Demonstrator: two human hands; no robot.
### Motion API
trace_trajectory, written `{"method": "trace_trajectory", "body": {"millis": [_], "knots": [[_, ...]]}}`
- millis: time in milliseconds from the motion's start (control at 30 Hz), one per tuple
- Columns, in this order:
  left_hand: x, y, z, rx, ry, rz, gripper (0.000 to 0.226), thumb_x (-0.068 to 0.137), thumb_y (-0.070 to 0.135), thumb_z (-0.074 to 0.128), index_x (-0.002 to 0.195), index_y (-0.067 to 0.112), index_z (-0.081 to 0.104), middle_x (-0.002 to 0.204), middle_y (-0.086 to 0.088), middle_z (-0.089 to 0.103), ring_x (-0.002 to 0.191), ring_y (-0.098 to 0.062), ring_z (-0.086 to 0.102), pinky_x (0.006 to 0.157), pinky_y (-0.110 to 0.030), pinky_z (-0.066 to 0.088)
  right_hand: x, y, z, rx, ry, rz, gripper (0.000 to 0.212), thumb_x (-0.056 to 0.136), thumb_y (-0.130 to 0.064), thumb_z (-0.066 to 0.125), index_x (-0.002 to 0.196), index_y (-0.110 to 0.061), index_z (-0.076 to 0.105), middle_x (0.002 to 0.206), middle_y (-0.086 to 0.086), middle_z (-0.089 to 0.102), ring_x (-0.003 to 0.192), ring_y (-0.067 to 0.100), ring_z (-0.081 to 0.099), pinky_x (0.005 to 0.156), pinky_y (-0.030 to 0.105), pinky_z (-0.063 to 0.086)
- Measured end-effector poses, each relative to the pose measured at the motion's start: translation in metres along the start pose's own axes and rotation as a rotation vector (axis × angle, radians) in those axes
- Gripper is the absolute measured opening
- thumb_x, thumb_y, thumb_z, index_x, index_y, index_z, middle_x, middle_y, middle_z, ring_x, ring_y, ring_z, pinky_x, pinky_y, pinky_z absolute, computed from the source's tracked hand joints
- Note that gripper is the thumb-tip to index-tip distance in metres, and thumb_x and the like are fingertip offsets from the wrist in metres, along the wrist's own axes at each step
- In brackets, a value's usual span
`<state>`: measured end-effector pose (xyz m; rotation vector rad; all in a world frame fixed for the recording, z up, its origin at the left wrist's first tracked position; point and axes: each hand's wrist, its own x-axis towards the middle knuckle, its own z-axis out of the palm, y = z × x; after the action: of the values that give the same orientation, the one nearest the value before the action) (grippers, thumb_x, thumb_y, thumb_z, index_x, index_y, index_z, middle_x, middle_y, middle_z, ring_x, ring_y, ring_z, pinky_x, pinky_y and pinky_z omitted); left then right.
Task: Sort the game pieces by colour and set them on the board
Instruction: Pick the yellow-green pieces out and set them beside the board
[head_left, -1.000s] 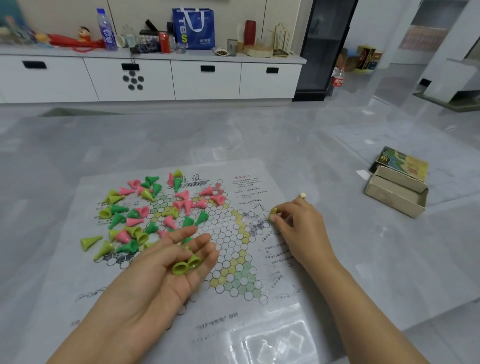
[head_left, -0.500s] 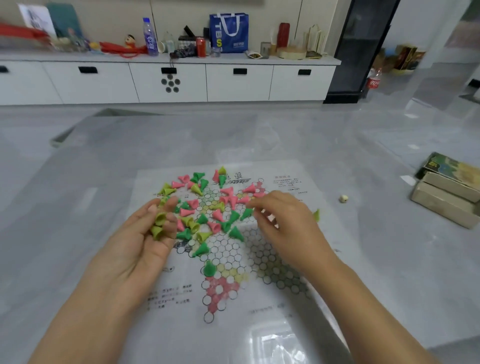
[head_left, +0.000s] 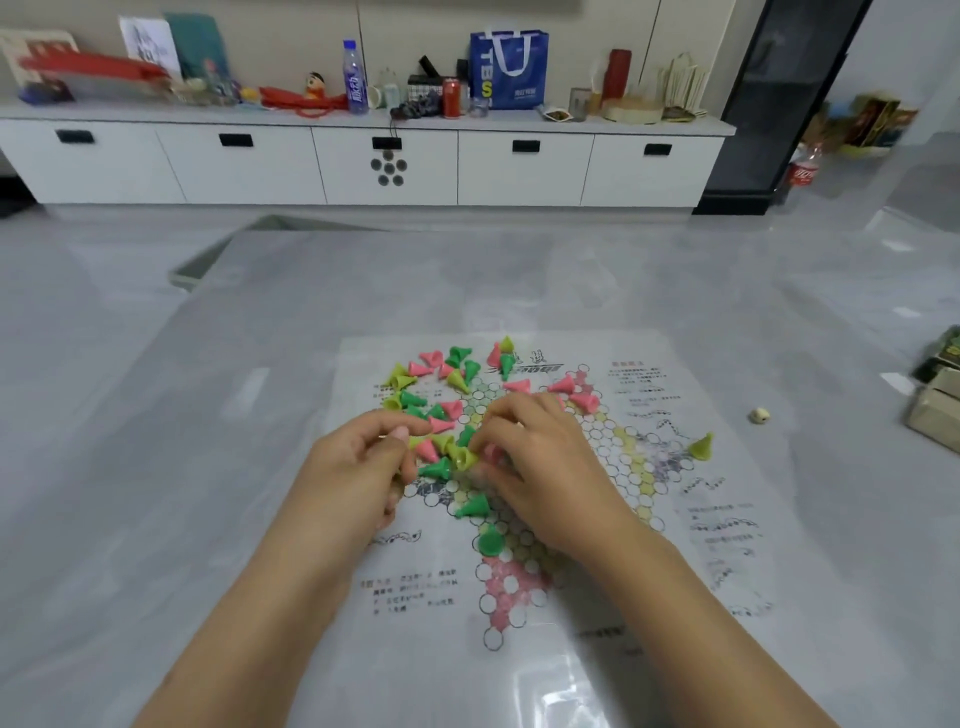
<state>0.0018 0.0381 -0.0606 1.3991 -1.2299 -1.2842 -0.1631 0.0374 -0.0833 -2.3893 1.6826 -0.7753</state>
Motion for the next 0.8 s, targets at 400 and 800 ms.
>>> {"method": "trace_trajectory", "body": {"millis": [400,800], "knots": [[-0.006,-0.002,0.020,0.192,-0.047,0.105,0.041,0.091,0.035,0.044,0.054,0.021,0.054,0.046,0.010,0.045,0.039,-0.004,0.035,0.046,-0.021,0.030,0.004,-0.015,-0.025,0.534,-0.026,0.103,0.010,0.080,-0.021,0.067,0.090,-0.020,0.067,0.073,-0.009,0.062,0.071,0.008,0.058,0.068,0.026,0.051],[0.008,-0.013,0.015,-0.059,-0.246,-0.023,0.045,0.092,0.045,0.039,0.055,0.031,0.062,0.047,0.009,0.046,0.041,-0.006,0.035,0.038,-0.017,0.028,0.012,-0.016,-0.012,0.635,-0.002,0.156,0.009,0.080,-0.020,0.067,0.089,-0.019,0.068,0.069,-0.014,0.055,0.065,-0.001,0.050,0.062,0.013,0.044]]}}
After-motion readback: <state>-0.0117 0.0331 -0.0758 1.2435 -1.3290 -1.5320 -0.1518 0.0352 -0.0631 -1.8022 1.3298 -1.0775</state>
